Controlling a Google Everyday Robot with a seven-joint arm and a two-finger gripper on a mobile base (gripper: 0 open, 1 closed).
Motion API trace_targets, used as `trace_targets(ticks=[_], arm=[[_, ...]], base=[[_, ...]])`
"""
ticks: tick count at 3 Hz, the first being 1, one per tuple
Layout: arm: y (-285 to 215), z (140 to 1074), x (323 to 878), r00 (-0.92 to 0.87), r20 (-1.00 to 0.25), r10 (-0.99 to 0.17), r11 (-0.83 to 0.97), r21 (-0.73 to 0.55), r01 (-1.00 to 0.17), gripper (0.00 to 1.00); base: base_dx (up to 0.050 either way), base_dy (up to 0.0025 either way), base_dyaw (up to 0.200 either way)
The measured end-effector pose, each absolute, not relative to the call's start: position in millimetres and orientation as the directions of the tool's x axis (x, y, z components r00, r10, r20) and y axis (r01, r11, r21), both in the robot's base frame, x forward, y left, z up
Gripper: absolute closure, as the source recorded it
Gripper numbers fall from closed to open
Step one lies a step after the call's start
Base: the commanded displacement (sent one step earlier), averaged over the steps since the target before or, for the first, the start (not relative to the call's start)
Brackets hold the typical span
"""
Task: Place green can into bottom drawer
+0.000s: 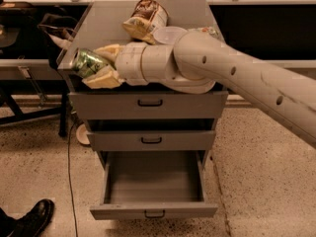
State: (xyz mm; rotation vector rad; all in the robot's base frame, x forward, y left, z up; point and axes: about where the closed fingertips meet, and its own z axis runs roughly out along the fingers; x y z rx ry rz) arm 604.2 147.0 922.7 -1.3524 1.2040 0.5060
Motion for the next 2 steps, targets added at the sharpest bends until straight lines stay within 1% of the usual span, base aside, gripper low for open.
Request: trace_targets(ticks=[1, 2], arm=[[128.8, 894.2, 605.1, 0.321, -0.862, -0.391, 0.296, -0.448, -0.843, 1.0], [96.5, 853.7, 611.3, 0.269, -0.871, -0.411, 0.365, -0.427, -0.827, 1.0]], base=[[0.0, 0.0, 0.0], [0.0, 0.0, 0.0]])
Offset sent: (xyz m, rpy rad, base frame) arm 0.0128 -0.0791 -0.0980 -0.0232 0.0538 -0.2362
